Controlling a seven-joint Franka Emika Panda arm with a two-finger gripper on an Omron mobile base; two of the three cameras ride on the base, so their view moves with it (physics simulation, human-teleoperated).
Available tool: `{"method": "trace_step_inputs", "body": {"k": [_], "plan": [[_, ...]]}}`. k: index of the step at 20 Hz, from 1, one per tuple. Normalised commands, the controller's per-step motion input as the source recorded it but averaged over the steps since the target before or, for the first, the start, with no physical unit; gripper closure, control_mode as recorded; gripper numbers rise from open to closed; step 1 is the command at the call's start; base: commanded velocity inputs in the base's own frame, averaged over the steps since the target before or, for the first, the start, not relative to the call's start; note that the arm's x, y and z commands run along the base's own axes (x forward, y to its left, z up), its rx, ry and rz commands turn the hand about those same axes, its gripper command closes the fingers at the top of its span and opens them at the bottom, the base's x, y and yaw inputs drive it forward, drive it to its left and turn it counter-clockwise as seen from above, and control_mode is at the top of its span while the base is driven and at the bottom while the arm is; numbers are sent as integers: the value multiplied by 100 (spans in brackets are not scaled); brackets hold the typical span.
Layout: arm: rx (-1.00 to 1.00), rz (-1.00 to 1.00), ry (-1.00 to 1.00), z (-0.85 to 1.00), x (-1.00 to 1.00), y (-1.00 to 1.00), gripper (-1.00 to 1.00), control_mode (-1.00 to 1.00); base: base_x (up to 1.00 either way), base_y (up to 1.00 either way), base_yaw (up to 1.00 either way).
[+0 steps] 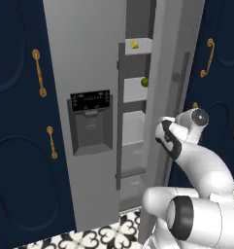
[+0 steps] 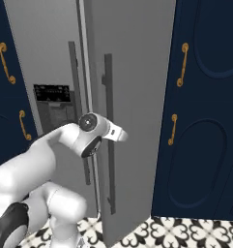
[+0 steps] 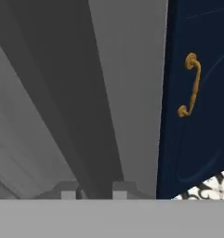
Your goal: Grab a lemon wedge from the fridge and one ice cube from the ice bowl, and put them in the glass of lemonade.
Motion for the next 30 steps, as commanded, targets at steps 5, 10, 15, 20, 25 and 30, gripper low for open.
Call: {"method": "trace_step_inputs", "body": {"k": [5,10,15,20,25,30], "plan": [[4,-10,15,8,-93,-67,100,-100,0,0,0],[-1,0,0,35,-83,7,100,-100,0,0,0],[-16,0,-5,53,-68,58,100,-100,0,0,0],[-22,0,6,43,0,73,100,-100,0,0,0],[-20,0,14,29,34,48,100,-100,0,0,0],[-12,0,16,2,51,10,-100,-100,0,0,0]]}}
